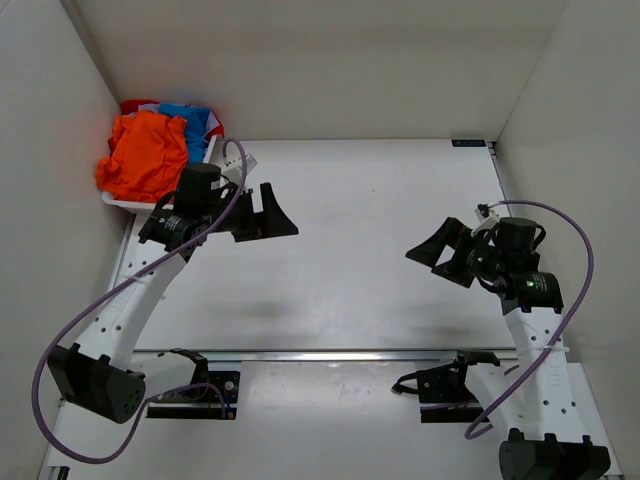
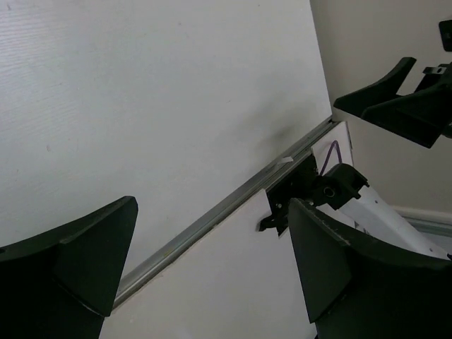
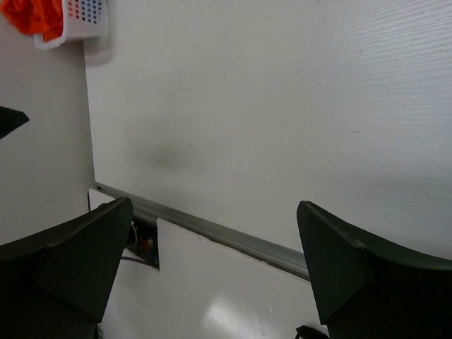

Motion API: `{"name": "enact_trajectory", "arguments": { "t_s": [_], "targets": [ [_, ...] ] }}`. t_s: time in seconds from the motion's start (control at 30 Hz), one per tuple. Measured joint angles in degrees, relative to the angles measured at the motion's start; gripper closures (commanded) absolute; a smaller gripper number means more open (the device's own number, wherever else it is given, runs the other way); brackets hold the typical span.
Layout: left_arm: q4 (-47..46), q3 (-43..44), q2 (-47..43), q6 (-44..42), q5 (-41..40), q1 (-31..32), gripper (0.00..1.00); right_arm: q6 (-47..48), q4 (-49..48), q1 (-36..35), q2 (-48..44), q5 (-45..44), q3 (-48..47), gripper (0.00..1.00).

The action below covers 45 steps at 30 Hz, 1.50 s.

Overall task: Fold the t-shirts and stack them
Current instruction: Grab crumpled tshirt from bin with the left arm

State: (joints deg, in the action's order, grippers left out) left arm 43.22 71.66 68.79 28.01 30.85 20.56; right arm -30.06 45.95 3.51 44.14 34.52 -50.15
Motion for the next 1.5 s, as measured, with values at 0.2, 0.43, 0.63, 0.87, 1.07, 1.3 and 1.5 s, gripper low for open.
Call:
{"name": "enact_trajectory", "arguments": {
  "t_s": [0.2,0.43,0.63,0.87,1.07,1.3,1.5],
  "targets": [
    [-8.8,-6.0,-5.4,1.5,6.2,-2.6,0.01,-1.9,-2.9,-6.9,1.1,0.3,0.6,0.01],
    [-17.6,-7.7,-8.4,2.4,11.8,-1.3,0.02,-2.9,-5.4,-9.7,3.4,1.6,1.2,0.01],
    [-25.4,-12.7,-13.7,6.7,14.8,-5.5,0.75,-0.5,-6.4,-9.6,7.0,4.2,0.8,0.01],
    [-30.1,-10.7,-5.6,13.7,14.1,-17.8,0.80,4.3,-4.5,3.7,11.3,7.1,-3.2,0.60],
    [-23.6,10.2,18.2,12.4,-7.5,-20.3,0.53,9.8,-1.6,2.8,17.9,4.5,-16.6,0.18],
    [-11.0,54.9,48.3,4.8,-29.6,-21.7,0.47,13.5,0.1,2.7,21.2,3.1,-22.0,0.20],
    [-8.9,58.8,54.4,-2.6,-45.6,-24.8,0.31,14.4,2.3,3.3,23.4,1.1,-22.8,0.20]
  ]
}}
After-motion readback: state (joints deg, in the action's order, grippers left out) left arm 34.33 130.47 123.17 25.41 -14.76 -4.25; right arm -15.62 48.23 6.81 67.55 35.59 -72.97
